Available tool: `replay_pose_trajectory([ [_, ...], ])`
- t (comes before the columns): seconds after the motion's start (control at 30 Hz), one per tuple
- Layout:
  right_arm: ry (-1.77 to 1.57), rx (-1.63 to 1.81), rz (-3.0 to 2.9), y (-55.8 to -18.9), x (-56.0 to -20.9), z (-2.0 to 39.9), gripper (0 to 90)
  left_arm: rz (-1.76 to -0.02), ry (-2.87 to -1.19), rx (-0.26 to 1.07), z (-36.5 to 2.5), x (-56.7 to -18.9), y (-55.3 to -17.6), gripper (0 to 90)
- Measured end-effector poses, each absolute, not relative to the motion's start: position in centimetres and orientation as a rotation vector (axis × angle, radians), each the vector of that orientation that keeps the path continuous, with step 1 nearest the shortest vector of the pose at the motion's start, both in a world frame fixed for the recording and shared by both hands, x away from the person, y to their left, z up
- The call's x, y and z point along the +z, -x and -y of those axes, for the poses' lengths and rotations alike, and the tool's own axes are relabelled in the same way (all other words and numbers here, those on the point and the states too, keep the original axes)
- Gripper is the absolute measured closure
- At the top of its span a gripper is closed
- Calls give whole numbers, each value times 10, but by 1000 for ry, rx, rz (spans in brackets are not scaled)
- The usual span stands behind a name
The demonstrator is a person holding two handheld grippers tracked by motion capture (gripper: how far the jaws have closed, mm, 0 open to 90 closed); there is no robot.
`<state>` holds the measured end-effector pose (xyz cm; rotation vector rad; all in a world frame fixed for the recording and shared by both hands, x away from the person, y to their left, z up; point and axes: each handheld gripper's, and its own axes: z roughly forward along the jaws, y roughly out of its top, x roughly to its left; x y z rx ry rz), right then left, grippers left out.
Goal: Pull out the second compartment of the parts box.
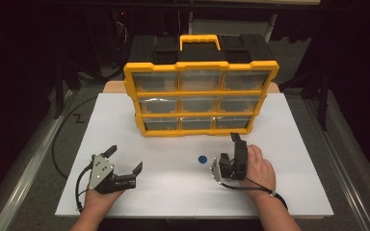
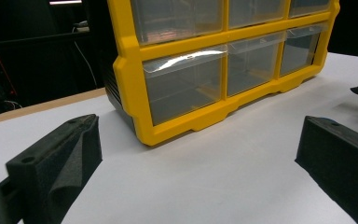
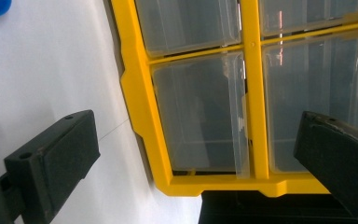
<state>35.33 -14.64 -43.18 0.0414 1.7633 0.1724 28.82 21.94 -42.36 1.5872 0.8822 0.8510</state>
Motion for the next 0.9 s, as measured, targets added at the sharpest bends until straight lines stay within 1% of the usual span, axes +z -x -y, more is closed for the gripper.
replay_pose_trajectory([
  [0.4,-8,141,-1755,-352,-433,140,20,-879,-1587,864,-219,-423,-288,8],
  [0.9,12,152,-1738,-351,-428,128,52,-876,-1592,872,-219,-423,-287,8],
])
